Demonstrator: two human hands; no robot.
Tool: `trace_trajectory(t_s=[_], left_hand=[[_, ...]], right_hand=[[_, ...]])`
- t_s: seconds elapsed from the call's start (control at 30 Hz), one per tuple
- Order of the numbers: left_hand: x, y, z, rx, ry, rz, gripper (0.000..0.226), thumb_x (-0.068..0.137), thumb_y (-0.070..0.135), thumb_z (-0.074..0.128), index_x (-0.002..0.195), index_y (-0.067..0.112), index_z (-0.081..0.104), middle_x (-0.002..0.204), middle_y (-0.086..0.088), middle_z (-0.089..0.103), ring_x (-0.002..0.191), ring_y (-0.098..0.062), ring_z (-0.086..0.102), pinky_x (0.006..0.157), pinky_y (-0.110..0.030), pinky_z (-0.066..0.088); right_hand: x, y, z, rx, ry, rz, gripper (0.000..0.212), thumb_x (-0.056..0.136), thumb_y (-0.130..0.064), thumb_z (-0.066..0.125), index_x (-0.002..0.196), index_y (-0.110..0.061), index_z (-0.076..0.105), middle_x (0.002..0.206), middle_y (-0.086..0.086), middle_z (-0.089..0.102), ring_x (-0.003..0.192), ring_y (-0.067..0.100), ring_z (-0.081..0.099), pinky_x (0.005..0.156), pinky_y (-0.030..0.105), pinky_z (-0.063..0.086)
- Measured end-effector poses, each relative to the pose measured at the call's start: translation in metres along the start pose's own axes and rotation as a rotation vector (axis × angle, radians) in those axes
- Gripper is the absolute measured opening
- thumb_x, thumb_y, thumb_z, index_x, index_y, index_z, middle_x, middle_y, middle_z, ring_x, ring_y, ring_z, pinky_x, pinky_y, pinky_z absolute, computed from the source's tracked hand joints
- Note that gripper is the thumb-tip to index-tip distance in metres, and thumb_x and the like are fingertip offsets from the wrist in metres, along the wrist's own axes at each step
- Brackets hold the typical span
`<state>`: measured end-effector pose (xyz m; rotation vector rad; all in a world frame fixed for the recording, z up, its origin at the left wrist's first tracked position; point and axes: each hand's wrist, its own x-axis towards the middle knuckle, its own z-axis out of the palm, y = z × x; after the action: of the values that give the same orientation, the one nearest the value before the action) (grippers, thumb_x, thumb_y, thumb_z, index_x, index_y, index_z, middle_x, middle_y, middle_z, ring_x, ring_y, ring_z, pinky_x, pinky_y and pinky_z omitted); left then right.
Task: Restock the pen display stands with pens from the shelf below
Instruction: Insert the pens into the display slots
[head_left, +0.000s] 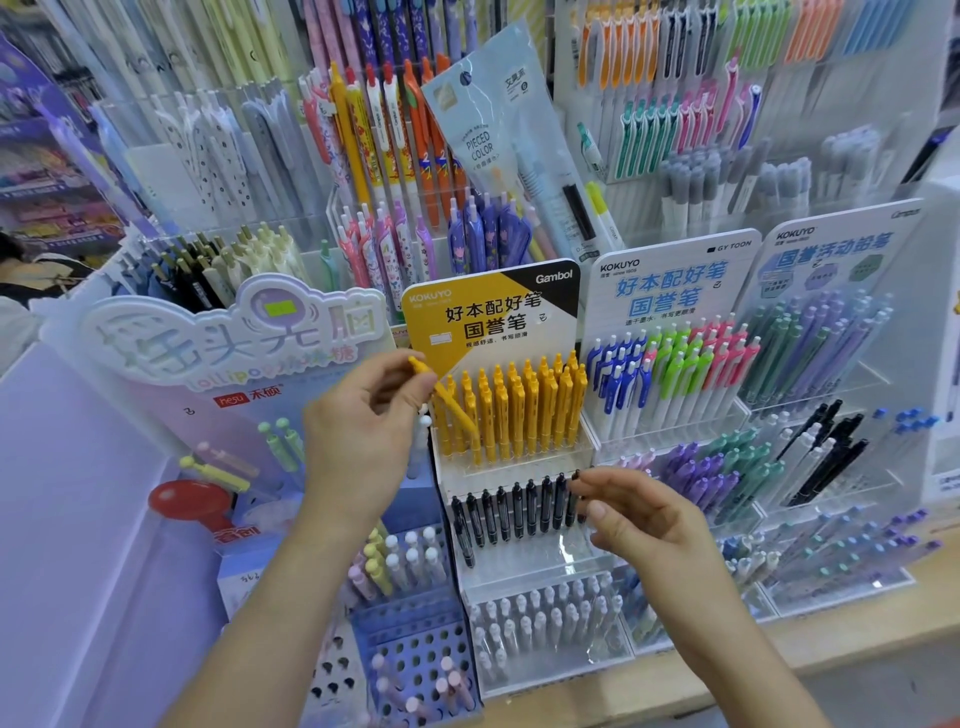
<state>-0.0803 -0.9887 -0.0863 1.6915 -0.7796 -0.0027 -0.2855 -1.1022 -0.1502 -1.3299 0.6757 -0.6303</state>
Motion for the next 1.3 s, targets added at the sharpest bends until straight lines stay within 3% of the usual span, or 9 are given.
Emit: trace_trajectory(t_s=[0.2,0.43,0.67,0.97,1.13,1.3], left_hand=[[0.008,-0.022,0.011,0.175,-0.050,0.055,0.013,0.086,0.017,0.070,0.096,0.024,0.069,0.082,0.020,0.066,0.078,0.004,0.065,0.083,-0.026,0.055],[0.020,-0.026,0.015,0.291,-0.071,0.143,0.011,0.087,0.017,0.070,0.097,0.014,0.071,0.077,0.006,0.068,0.073,-0.008,0.063,0.076,-0.033,0.054],[0.024,-0.025,0.008,0.283,-0.158,0.109,0.011,0.084,0.016,0.072,0.095,0.015,0.072,0.080,0.002,0.070,0.078,-0.013,0.065,0.079,-0.033,0.056],[0.019,-0.039,0.010,0.358,-0.222,0.123,0.015,0.086,0.015,0.070,0.102,0.014,0.070,0.082,0.002,0.070,0.081,-0.017,0.066,0.080,-0.039,0.055],[0.018,-0.042,0.016,0.491,-0.216,0.247,0.018,0.087,0.019,0.070,0.103,0.011,0.070,0.081,-0.005,0.069,0.074,-0.025,0.063,0.070,-0.036,0.052],[0.027,-0.041,0.021,0.557,-0.332,0.280,0.022,0.084,0.018,0.072,0.105,0.012,0.072,0.093,-0.009,0.071,0.084,-0.028,0.063,0.078,-0.039,0.051]], right_hand=[[-0.001,0.003,-0.005,0.035,0.013,0.043,0.024,0.090,0.005,0.058,0.099,-0.012,0.072,0.091,0.008,0.075,0.075,0.017,0.068,0.068,0.025,0.054],[-0.003,0.009,-0.015,0.080,0.027,0.086,0.025,0.091,0.004,0.057,0.094,-0.015,0.074,0.089,0.011,0.074,0.072,0.021,0.065,0.067,0.029,0.051],[-0.008,0.012,-0.016,0.075,0.023,0.098,0.029,0.091,0.003,0.056,0.090,-0.018,0.076,0.088,0.012,0.073,0.073,0.021,0.065,0.071,0.033,0.051],[-0.014,0.017,-0.011,0.057,0.029,0.112,0.021,0.090,0.003,0.057,0.100,-0.008,0.072,0.085,0.012,0.072,0.072,0.022,0.065,0.074,0.037,0.051],[-0.019,0.020,-0.011,0.043,0.040,0.113,0.022,0.090,0.004,0.057,0.097,-0.009,0.073,0.084,0.013,0.072,0.070,0.022,0.065,0.075,0.039,0.051],[-0.028,0.021,-0.014,0.019,0.027,0.117,0.028,0.090,0.003,0.057,0.090,-0.018,0.076,0.085,0.014,0.072,0.072,0.021,0.066,0.073,0.035,0.051]])
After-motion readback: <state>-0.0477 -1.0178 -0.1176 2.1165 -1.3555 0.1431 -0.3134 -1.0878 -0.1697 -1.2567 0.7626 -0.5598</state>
